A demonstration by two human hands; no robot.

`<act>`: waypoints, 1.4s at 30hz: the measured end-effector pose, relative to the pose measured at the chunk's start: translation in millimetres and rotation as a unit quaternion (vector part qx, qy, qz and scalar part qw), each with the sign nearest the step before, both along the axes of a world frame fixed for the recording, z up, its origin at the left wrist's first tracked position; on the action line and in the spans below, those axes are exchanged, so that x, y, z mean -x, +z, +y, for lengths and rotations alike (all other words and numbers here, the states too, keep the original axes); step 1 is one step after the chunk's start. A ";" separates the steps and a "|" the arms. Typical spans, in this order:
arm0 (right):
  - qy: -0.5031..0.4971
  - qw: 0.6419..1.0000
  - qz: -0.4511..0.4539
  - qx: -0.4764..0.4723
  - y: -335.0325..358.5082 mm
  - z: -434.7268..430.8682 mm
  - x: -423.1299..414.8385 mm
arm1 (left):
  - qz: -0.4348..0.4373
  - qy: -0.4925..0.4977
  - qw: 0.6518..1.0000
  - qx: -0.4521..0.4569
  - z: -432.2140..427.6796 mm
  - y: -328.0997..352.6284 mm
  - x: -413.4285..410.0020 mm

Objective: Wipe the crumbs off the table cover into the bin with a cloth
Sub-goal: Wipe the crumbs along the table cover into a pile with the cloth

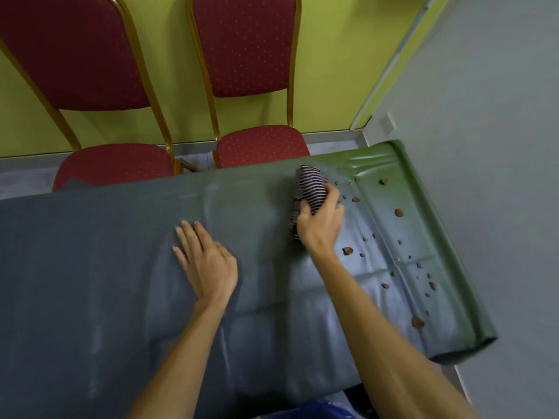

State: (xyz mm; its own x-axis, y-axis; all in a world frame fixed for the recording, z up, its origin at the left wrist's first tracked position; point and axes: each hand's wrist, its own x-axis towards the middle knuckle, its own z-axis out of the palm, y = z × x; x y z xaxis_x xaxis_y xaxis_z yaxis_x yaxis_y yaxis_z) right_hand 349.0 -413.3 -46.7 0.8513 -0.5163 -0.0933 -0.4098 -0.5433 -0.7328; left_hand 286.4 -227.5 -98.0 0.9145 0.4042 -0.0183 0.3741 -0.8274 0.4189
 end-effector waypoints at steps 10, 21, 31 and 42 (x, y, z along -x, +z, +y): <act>0.205 0.966 0.041 0.153 -8.6 1.8 6.4 | 0.010 -0.079 0.993 -0.086 -31.2 -15.7 -8.3; 0.059 0.997 0.053 -0.023 21.7 -31.1 -1.4 | -0.016 -0.075 0.996 -0.034 -58.6 -3.0 -31.8; 0.185 0.975 0.111 0.054 7.6 -40.8 -45.0 | 0.009 -0.141 0.987 -0.072 -69.8 -18.1 -43.1; 0.102 0.993 0.057 0.020 18.9 -42.8 -52.3 | -0.020 -0.185 0.981 -0.050 -127.2 -16.2 -84.2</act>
